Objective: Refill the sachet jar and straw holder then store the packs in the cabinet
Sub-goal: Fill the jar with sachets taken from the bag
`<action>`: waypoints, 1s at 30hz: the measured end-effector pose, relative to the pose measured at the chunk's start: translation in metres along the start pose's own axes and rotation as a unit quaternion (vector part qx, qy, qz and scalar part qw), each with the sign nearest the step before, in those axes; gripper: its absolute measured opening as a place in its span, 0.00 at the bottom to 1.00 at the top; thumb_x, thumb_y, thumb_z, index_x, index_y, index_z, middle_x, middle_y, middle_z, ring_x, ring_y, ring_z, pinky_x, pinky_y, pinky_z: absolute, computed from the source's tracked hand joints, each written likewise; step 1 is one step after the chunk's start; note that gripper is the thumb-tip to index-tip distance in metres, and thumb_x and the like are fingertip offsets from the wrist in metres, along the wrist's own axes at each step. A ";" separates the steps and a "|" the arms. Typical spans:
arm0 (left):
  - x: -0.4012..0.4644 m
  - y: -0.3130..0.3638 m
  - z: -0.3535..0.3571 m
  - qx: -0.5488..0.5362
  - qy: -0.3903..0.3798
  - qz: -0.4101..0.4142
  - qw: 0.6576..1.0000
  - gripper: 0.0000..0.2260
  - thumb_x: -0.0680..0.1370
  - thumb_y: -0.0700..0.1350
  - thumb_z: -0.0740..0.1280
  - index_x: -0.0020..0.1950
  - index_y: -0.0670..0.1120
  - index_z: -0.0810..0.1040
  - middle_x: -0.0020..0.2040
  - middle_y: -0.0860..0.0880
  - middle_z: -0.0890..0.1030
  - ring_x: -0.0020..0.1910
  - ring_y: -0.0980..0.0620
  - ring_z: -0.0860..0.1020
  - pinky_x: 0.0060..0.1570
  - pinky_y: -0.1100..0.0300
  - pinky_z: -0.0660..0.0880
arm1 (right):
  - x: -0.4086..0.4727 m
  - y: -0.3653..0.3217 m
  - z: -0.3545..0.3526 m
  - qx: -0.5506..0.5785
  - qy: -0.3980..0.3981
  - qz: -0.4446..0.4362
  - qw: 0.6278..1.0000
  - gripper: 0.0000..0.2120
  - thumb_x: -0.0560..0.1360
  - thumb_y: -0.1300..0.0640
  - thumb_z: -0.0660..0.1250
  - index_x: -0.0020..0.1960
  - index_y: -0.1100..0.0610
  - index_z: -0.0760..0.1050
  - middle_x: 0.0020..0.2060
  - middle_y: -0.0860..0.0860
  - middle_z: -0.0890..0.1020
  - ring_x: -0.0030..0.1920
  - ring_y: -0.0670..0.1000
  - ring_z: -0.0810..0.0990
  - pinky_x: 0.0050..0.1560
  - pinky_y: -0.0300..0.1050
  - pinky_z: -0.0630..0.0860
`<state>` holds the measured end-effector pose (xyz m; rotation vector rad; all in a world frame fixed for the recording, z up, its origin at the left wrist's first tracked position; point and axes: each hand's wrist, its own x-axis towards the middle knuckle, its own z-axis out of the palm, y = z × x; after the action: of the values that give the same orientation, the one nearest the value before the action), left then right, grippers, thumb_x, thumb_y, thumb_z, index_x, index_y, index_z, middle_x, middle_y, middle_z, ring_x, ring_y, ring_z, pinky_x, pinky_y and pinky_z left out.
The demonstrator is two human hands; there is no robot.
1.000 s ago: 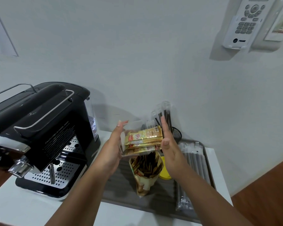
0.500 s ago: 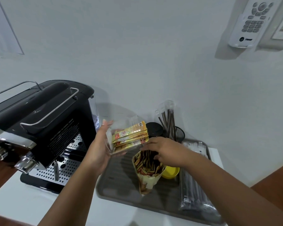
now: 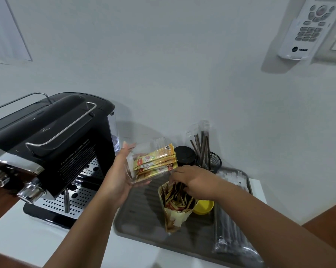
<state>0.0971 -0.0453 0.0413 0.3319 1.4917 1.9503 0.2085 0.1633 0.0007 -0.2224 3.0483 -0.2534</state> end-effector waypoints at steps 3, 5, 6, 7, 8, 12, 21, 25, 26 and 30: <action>0.000 0.000 0.002 -0.002 -0.001 0.002 1.000 0.24 0.80 0.62 0.51 0.68 0.51 0.73 0.57 0.44 0.84 0.51 0.41 0.84 0.44 0.48 0.80 | 0.003 -0.002 -0.003 0.045 -0.032 0.043 0.998 0.24 0.70 0.67 0.62 0.62 0.48 0.68 0.61 0.48 0.72 0.58 0.51 0.72 0.53 0.49 0.73; 0.001 0.000 0.002 0.000 -0.001 0.003 1.000 0.24 0.80 0.62 0.51 0.67 0.51 0.73 0.56 0.44 0.84 0.50 0.42 0.84 0.44 0.48 0.80 | 0.004 -0.001 -0.006 0.054 -0.040 0.047 0.997 0.19 0.71 0.66 0.63 0.58 0.50 0.68 0.57 0.48 0.72 0.54 0.49 0.72 0.47 0.46 0.71; 0.001 -0.001 0.001 0.002 -0.002 0.004 1.000 0.24 0.80 0.63 0.51 0.67 0.51 0.73 0.55 0.45 0.84 0.50 0.43 0.84 0.44 0.48 0.80 | 0.003 -0.001 -0.007 0.052 -0.041 0.043 0.997 0.18 0.71 0.66 0.63 0.57 0.51 0.69 0.56 0.48 0.73 0.53 0.50 0.72 0.46 0.45 0.71; 0.001 -0.001 0.001 0.003 -0.002 0.003 1.000 0.24 0.80 0.63 0.51 0.67 0.51 0.73 0.55 0.45 0.84 0.50 0.43 0.84 0.44 0.48 0.80 | 0.003 0.000 -0.006 0.048 -0.041 0.034 0.997 0.18 0.71 0.66 0.63 0.58 0.52 0.70 0.56 0.49 0.73 0.54 0.51 0.73 0.48 0.47 0.72; 0.002 -0.001 0.001 0.003 -0.002 0.001 1.000 0.25 0.80 0.63 0.51 0.67 0.51 0.73 0.56 0.45 0.84 0.50 0.43 0.84 0.44 0.48 0.80 | 0.002 0.001 -0.006 0.041 -0.040 0.021 0.998 0.19 0.71 0.66 0.63 0.59 0.52 0.71 0.57 0.50 0.74 0.56 0.52 0.74 0.51 0.49 0.74; 0.004 -0.001 0.001 0.007 -0.003 -0.003 1.000 0.25 0.80 0.63 0.51 0.67 0.50 0.73 0.57 0.43 0.84 0.50 0.42 0.84 0.42 0.49 0.81 | 0.003 0.011 0.003 -0.034 -0.046 -0.027 0.998 0.24 0.72 0.68 0.62 0.66 0.54 0.73 0.62 0.53 0.75 0.62 0.55 0.73 0.59 0.51 0.75; 0.007 -0.003 0.004 0.007 -0.004 -0.013 1.000 0.25 0.79 0.63 0.51 0.66 0.50 0.75 0.57 0.43 0.84 0.52 0.41 0.83 0.51 0.43 0.78 | 0.006 0.012 0.014 -0.091 -0.001 -0.069 0.993 0.17 0.70 0.68 0.67 0.56 0.56 0.80 0.46 0.56 0.81 0.48 0.58 0.79 0.44 0.52 0.78; 0.008 -0.004 0.005 0.002 -0.005 -0.019 1.000 0.26 0.79 0.63 0.51 0.67 0.50 0.74 0.57 0.44 0.84 0.53 0.40 0.83 0.49 0.45 0.79 | 0.009 0.014 0.014 -0.039 -0.028 -0.023 0.999 0.19 0.74 0.63 0.55 0.58 0.54 0.79 0.52 0.55 0.80 0.53 0.57 0.78 0.52 0.52 0.76; 0.008 -0.004 0.005 0.001 -0.005 -0.021 1.000 0.26 0.80 0.63 0.51 0.68 0.50 0.73 0.58 0.43 0.83 0.53 0.40 0.83 0.49 0.45 0.79 | 0.010 0.015 0.014 -0.039 -0.038 -0.020 0.998 0.21 0.73 0.63 0.53 0.59 0.53 0.79 0.53 0.55 0.80 0.54 0.57 0.78 0.52 0.53 0.77; 0.009 -0.003 0.006 0.003 -0.004 -0.023 1.000 0.25 0.80 0.63 0.51 0.67 0.50 0.73 0.58 0.43 0.83 0.53 0.40 0.83 0.48 0.45 0.79 | 0.010 0.016 0.013 -0.036 -0.051 -0.006 0.998 0.23 0.72 0.62 0.52 0.60 0.51 0.78 0.57 0.54 0.80 0.57 0.56 0.78 0.55 0.51 0.76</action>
<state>0.0946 -0.0344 0.0389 0.3048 1.4885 1.9076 0.1975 0.1751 -0.0151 -0.2511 2.9580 -0.1285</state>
